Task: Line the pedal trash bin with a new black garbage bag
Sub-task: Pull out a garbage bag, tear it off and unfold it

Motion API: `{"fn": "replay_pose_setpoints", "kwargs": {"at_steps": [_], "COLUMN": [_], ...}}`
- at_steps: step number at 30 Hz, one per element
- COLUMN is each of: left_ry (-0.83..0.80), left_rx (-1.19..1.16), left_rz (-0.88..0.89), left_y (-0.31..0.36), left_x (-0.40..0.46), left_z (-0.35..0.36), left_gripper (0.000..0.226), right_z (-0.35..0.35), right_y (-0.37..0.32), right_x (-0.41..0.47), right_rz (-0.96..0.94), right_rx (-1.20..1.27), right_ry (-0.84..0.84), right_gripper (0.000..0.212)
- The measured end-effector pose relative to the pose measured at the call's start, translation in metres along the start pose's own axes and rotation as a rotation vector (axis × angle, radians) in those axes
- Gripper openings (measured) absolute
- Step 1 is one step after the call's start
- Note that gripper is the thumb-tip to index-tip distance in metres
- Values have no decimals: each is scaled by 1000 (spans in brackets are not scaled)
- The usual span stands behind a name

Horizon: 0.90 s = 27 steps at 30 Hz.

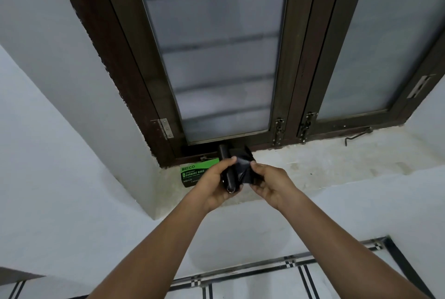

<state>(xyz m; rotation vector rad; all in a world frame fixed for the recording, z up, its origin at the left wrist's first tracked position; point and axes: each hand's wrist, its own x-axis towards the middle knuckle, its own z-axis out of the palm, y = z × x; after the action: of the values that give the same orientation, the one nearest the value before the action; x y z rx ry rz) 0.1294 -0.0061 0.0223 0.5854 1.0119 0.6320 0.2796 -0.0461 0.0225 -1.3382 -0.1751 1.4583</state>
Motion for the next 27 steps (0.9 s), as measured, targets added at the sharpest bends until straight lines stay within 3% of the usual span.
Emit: {"fn": "replay_pose_setpoints", "kwargs": {"at_steps": [2, 6, 9, 13, 16, 19, 21, 22, 27], "left_ry": [20, 76, 75, 153, 158, 162, 167, 172, 165], "left_rx": [-24, 53, 46, 117, 117, 139, 159, 178, 173], "left_rz": [-14, -18, 15, 51, 95, 110, 98, 93, 93], "left_y": [0, -3, -3, -3, 0, 6, 10, 11, 11], "left_x": [-1, -1, 1, 1, 2, 4, 2, 1, 0], "left_z": [-5, -15, -19, -13, -7, -4, -2, -2, -5], "left_gripper": [33, 28, 39, 29, 39, 31, 20, 17, 30], "right_z": [-6, -21, -25, -17, -6, -2, -3, -3, -10], "right_y": [-7, -18, -22, -20, -20, -20, -19, -20, -21], "right_x": [6, 12, 13, 9, 2, -3, -4, -5, -1], "right_rz": [-37, -145, -218, -284, -243, -343, -446, -484, -408], "right_rx": [52, 16, -79, -227, -331, -793, -1096, -1124, -949], "right_ry": [101, 236, 337, 397, 249, 70, 55, 36, 50], "right_gripper": [16, 36, 39, 42, 16, 50, 48, 39, 37]}}
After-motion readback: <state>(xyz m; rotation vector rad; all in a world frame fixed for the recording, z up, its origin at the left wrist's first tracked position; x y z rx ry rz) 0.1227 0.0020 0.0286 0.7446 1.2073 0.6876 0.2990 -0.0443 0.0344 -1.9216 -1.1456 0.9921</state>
